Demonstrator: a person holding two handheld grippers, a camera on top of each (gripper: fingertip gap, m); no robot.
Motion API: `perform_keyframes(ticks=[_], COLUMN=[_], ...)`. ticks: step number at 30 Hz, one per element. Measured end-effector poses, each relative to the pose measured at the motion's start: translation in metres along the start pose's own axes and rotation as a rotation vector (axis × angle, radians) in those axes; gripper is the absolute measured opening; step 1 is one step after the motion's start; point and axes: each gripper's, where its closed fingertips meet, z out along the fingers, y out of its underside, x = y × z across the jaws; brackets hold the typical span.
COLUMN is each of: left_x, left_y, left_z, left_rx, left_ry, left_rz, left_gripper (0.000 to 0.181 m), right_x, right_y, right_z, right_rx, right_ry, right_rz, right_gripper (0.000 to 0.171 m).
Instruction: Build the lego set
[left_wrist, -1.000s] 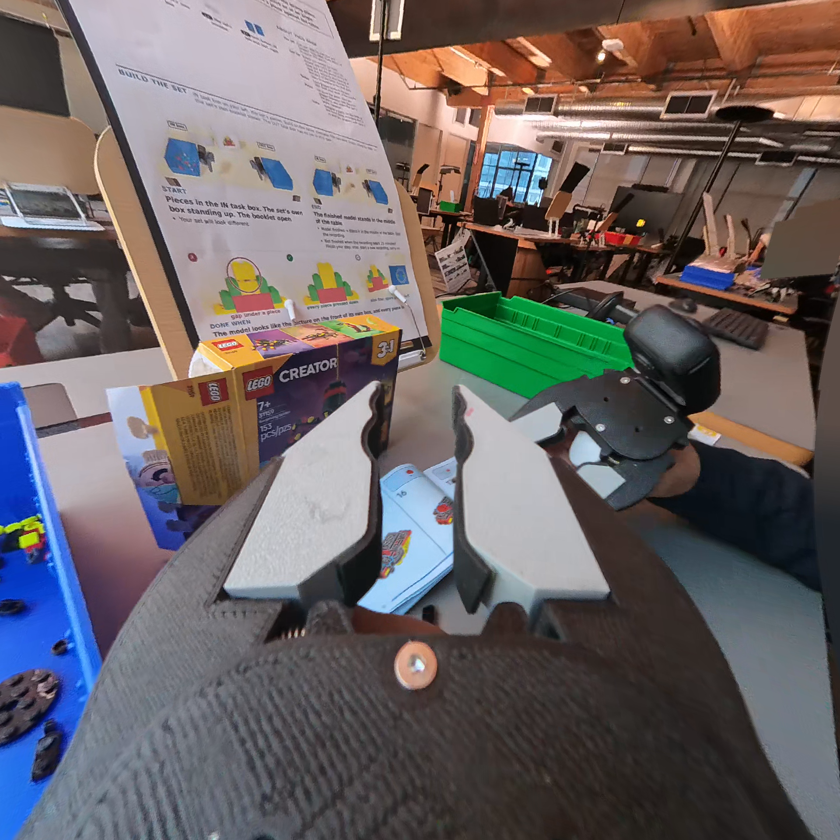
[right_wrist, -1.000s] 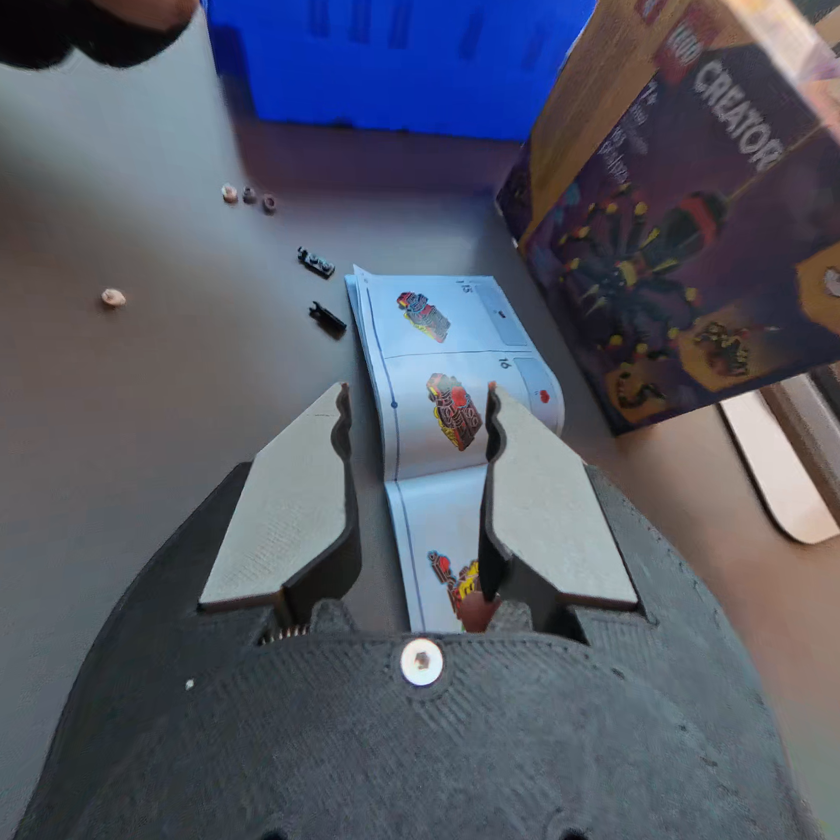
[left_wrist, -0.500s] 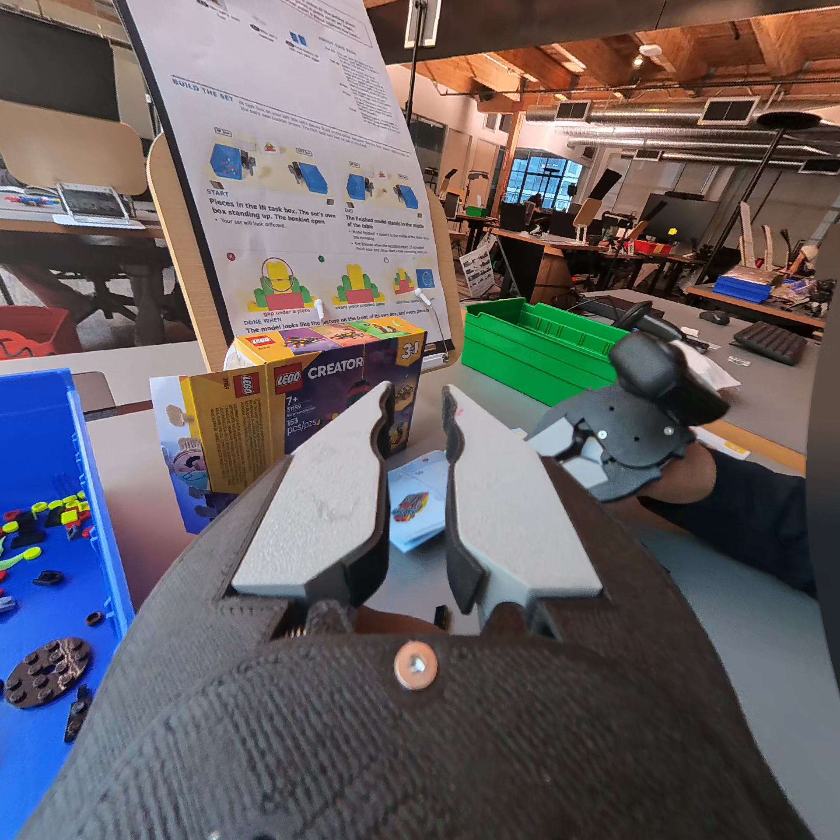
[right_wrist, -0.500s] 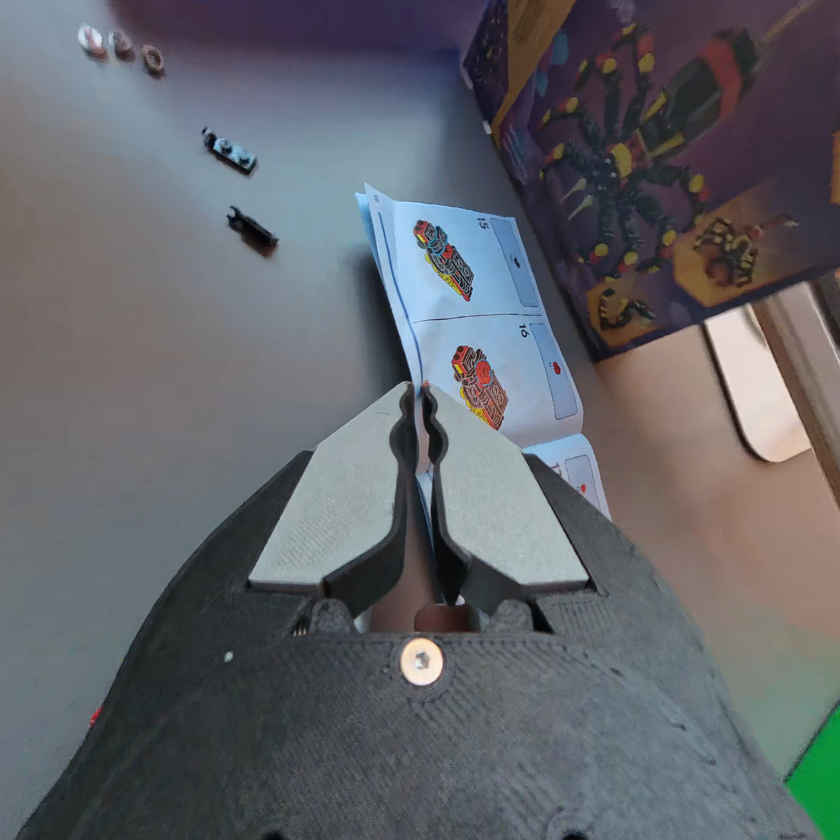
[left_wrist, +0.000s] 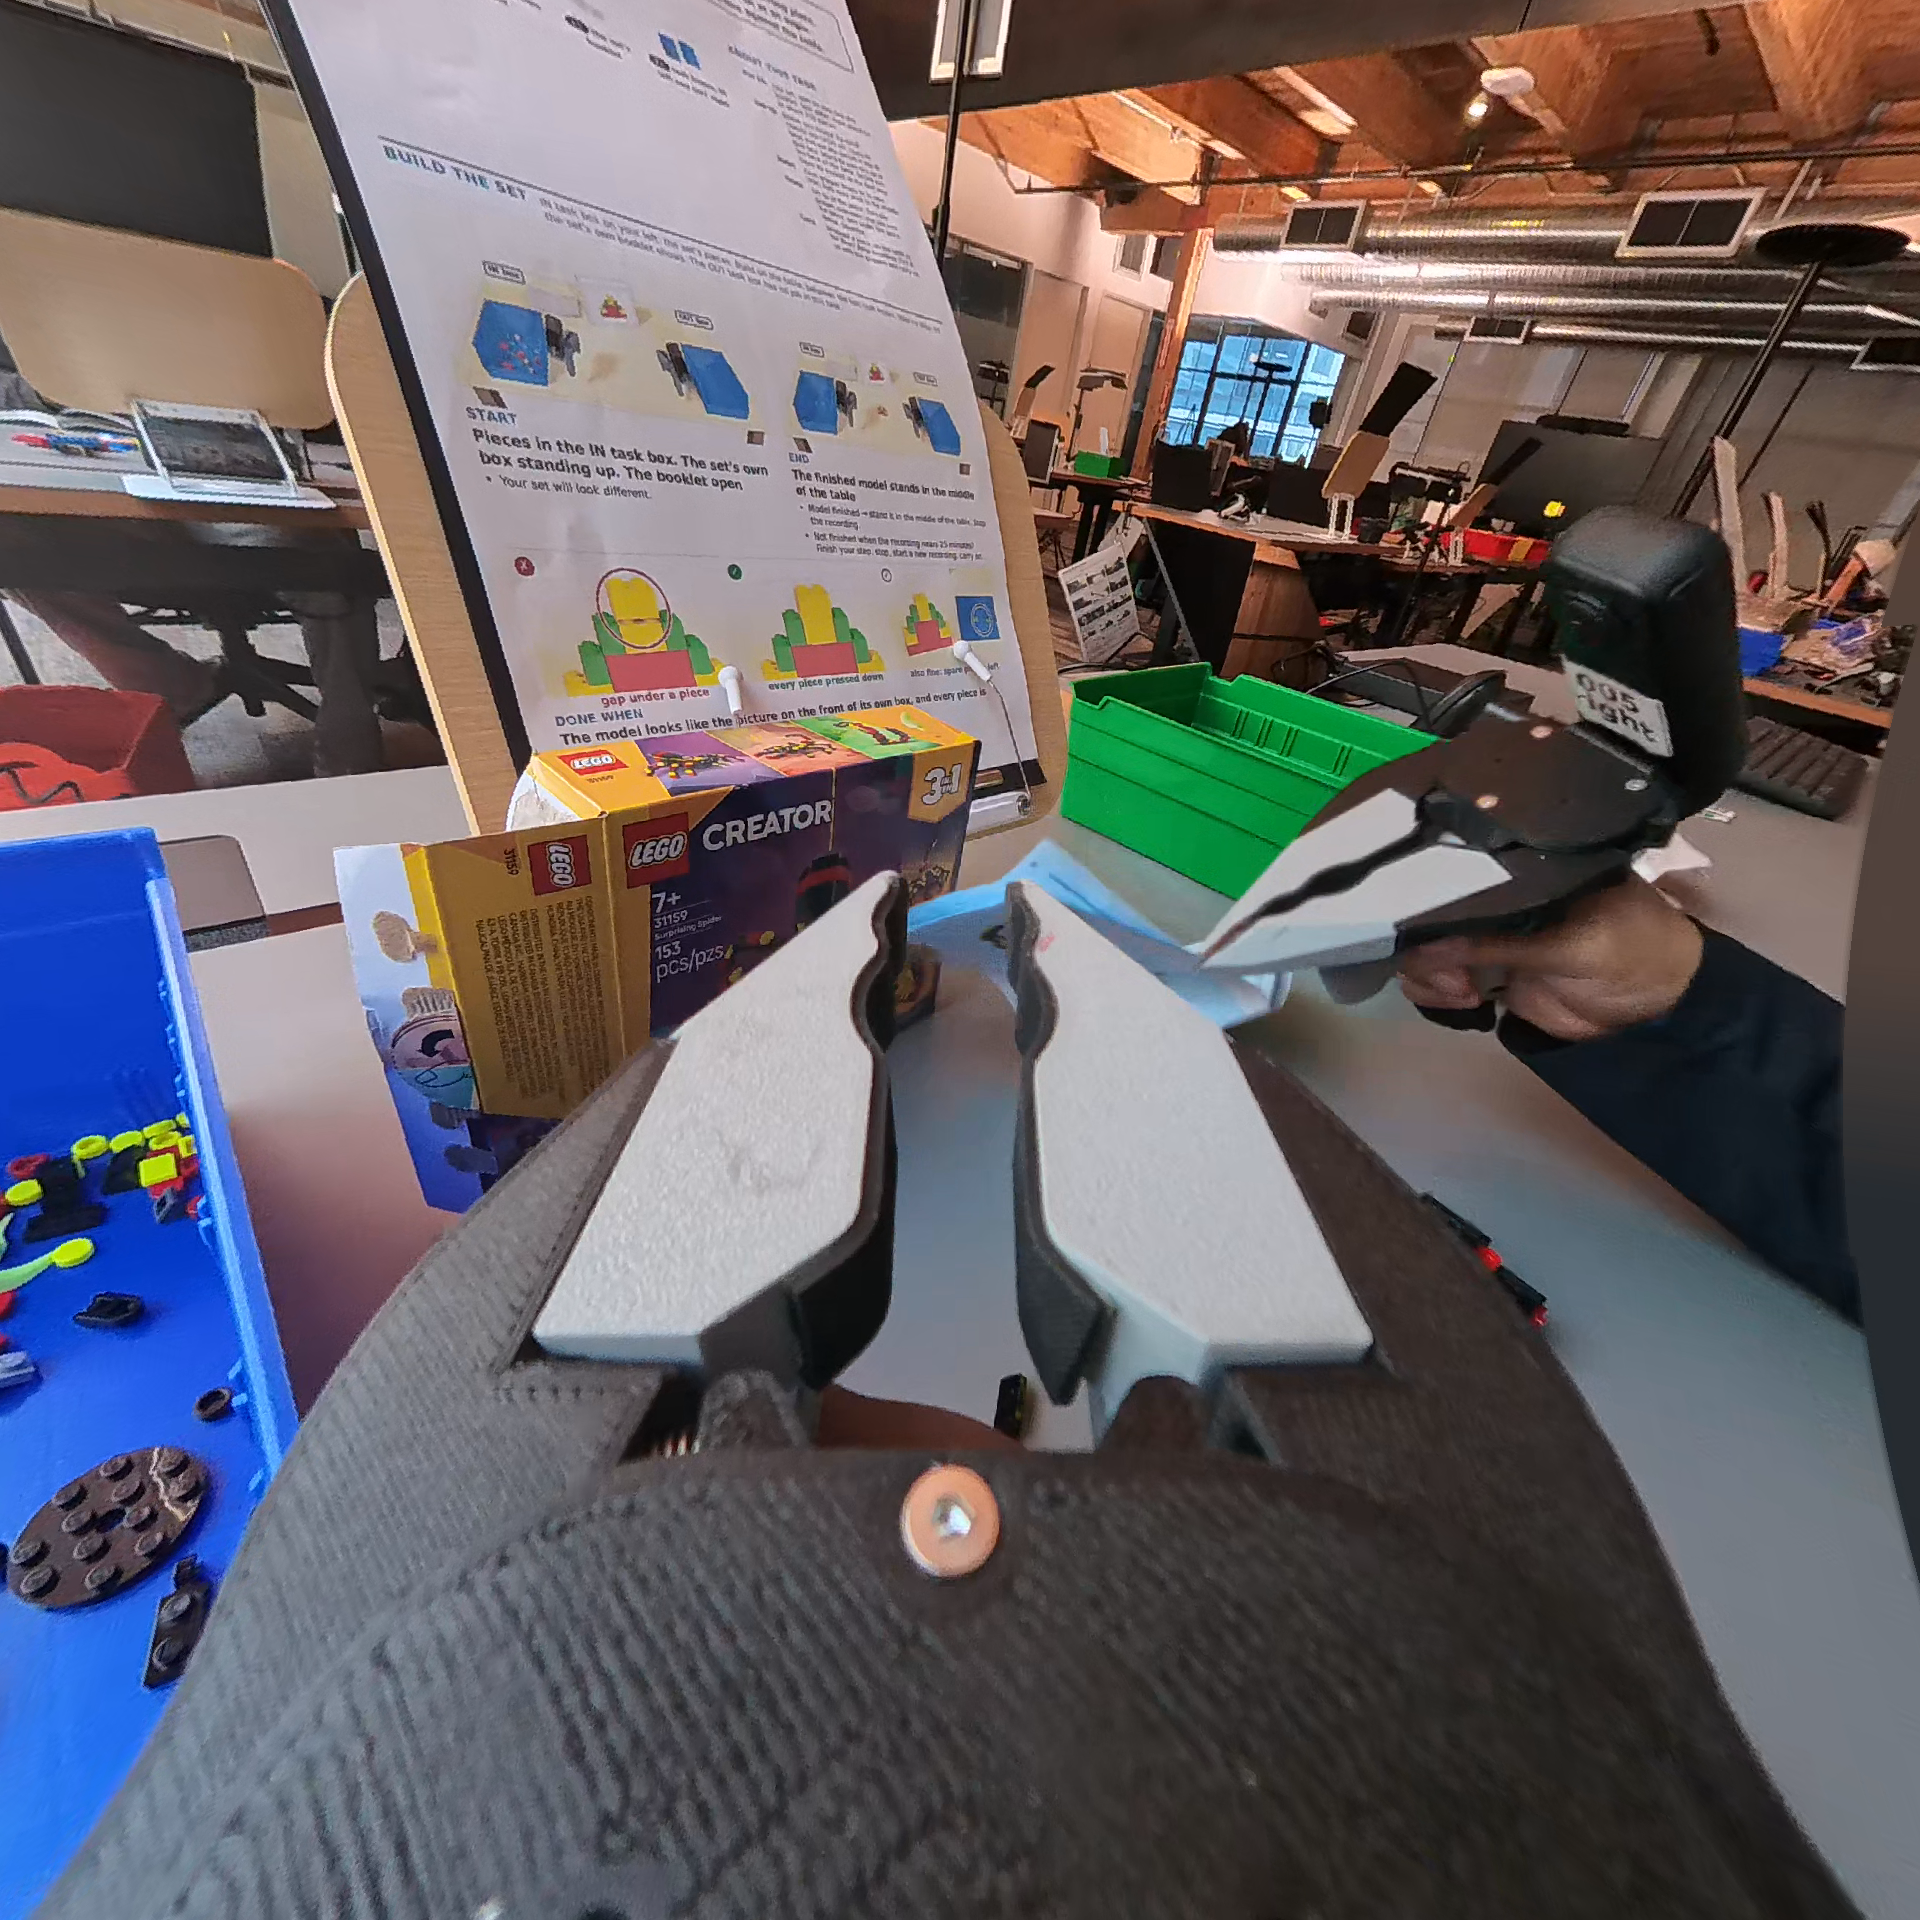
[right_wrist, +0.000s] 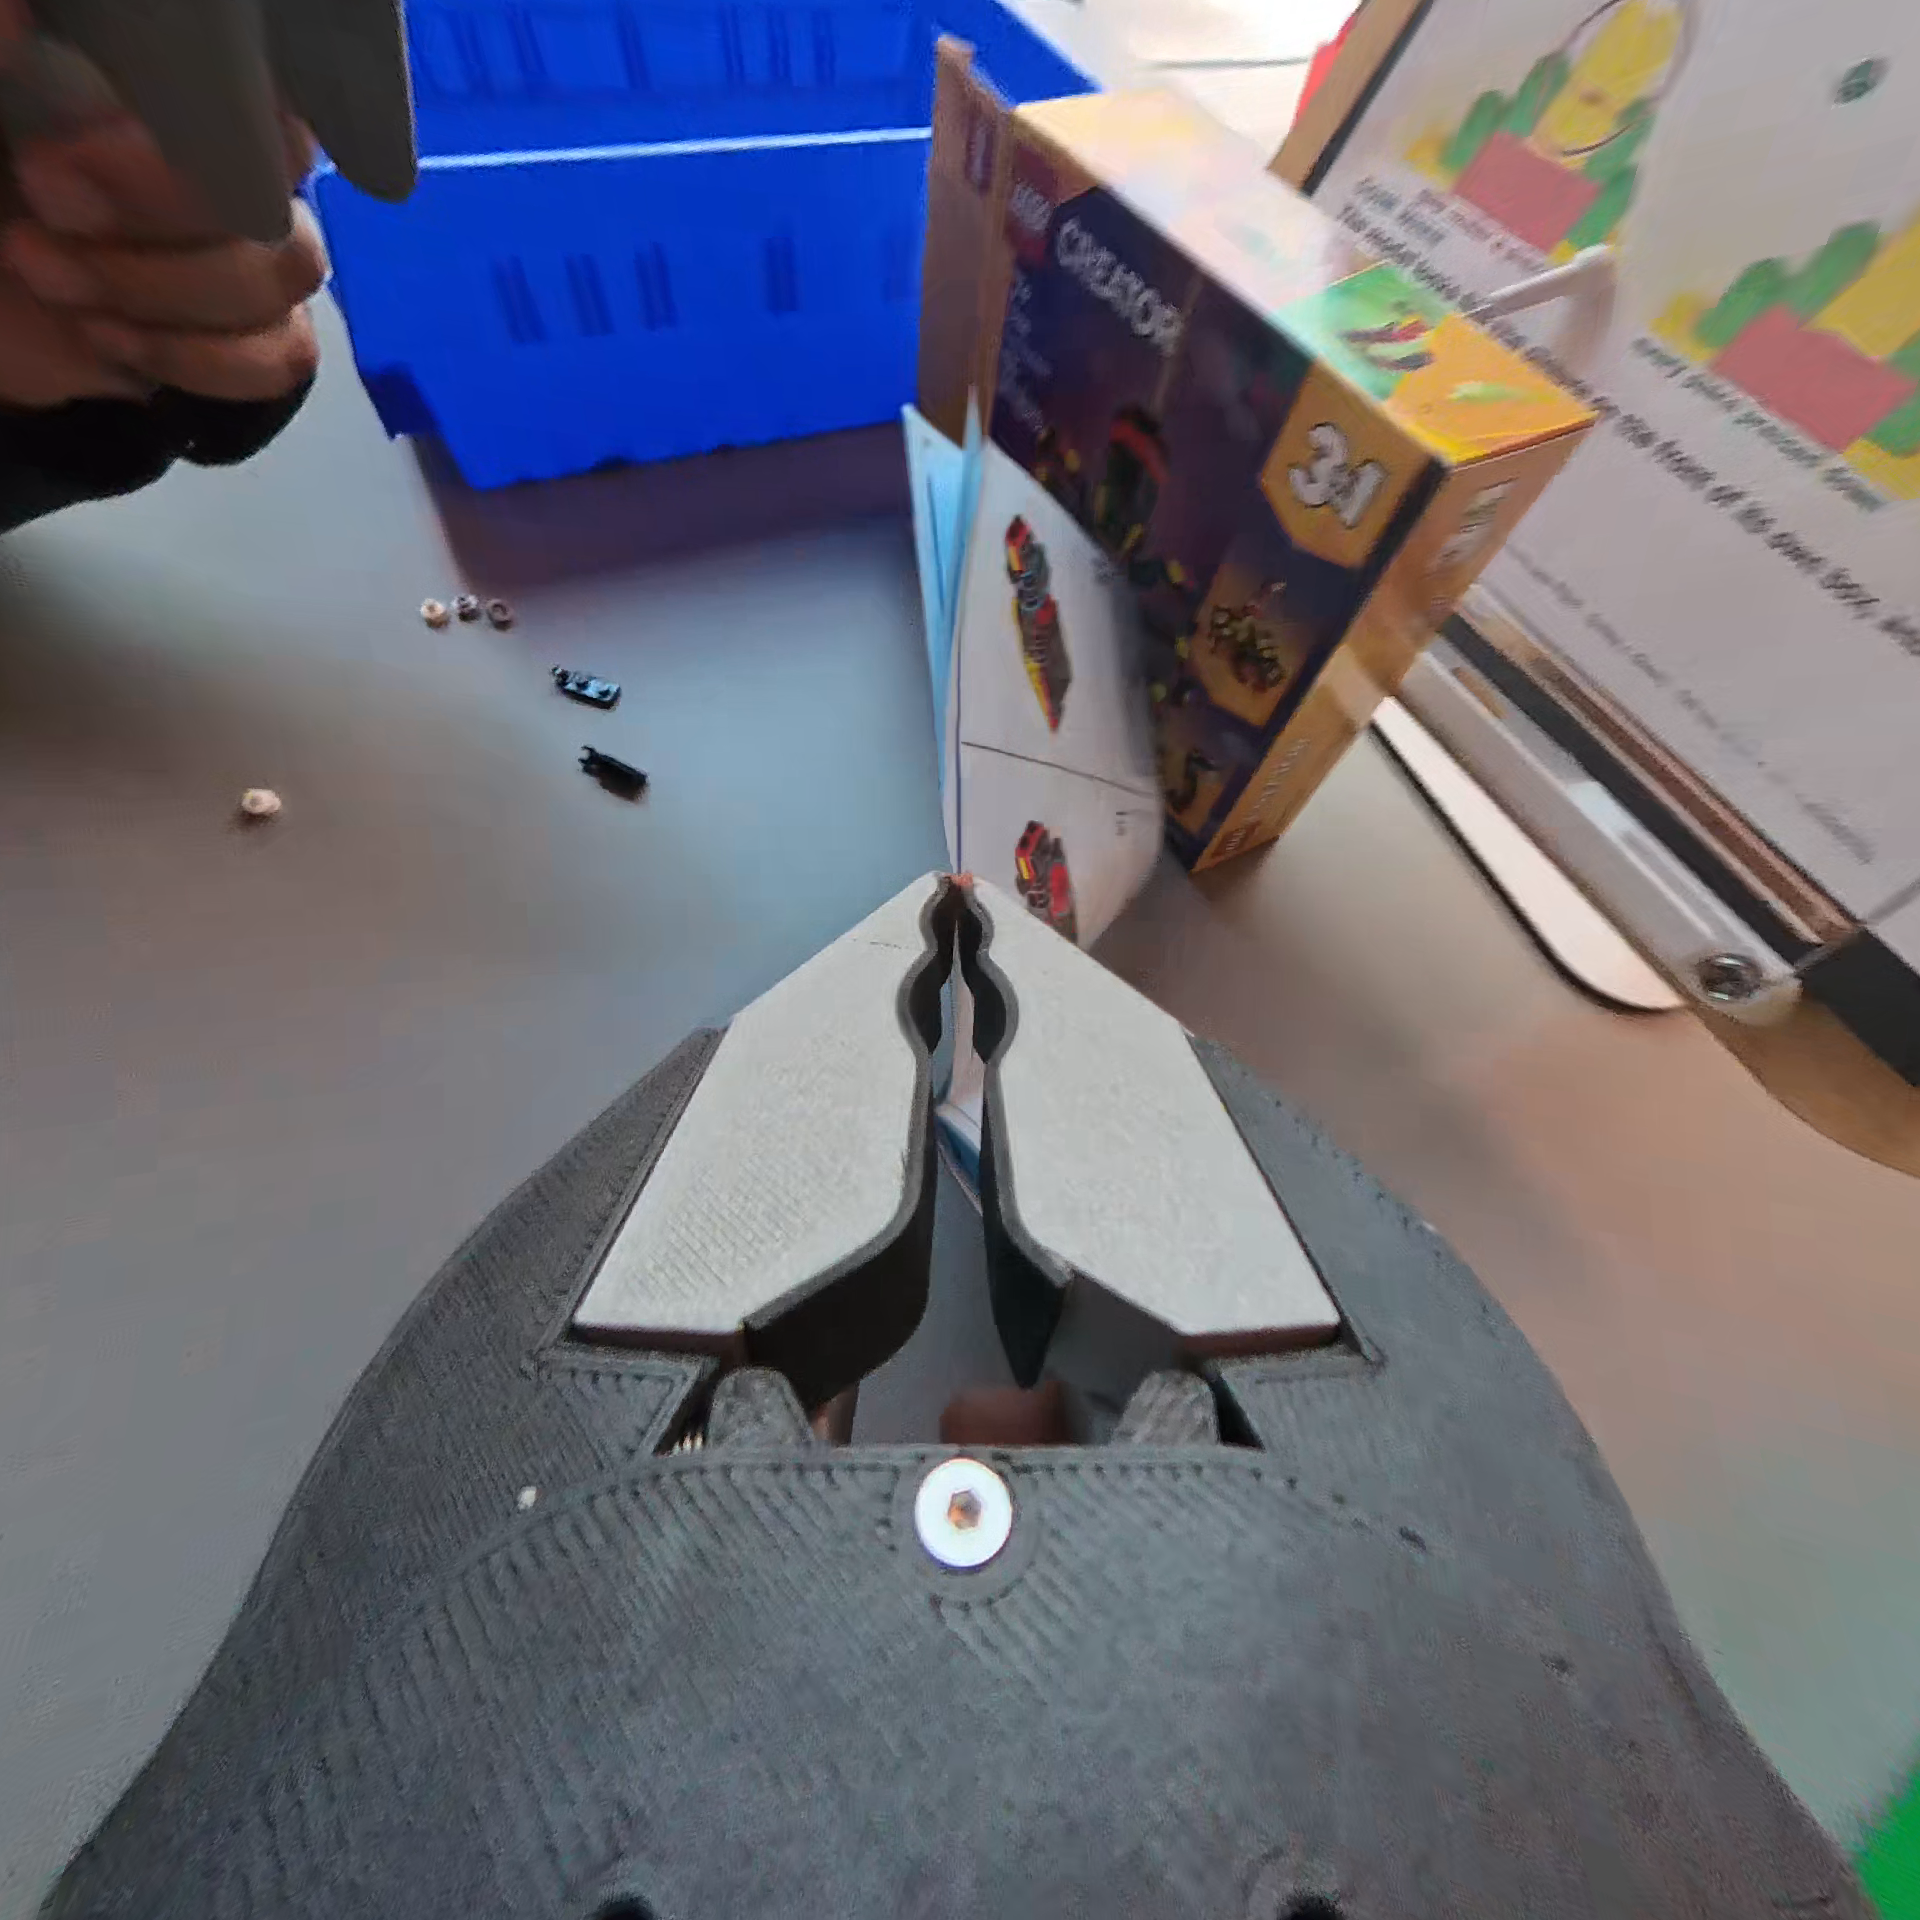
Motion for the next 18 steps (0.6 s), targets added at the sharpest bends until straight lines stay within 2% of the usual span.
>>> perform_keyframes(ticks=[8, 11, 13, 16, 18], left_x=[0.001, 0.001, 0.002, 0.003, 0.004], left_y=[0.004, 0.006, 0.007, 0.009, 0.011], left_z=[0.002, 0.003, 0.004, 0.005, 0.006], left_rx=[-0.017, -0.028, -0.031, -0.039, -0.044], left_ry=[0.001, 0.008, 0.01, 0.014, 0.021], left_rz=[0.007, -0.003, -0.002, -0.008, -0.013], left_gripper=[0.017, 0.017, 0.017, 0.017, 0.017], right_x=[-0.052, -0.059, -0.048, -0.02, -0.019], right_y=[0.048, 0.042, 0.031, 0.014, 0.01], right_z=[0.044, 0.043, 0.038, 0.034, 0.039], right_rx=[-0.261, -0.225, -0.165, -0.072, -0.061], right_ry=[-0.133, -0.177, -0.151, -0.053, -0.062], right_rz=[-0.206, -0.188, -0.136, -0.044, -0.016], right_gripper=[0.006, 0.015, 0.017, 0.005, 0.006])
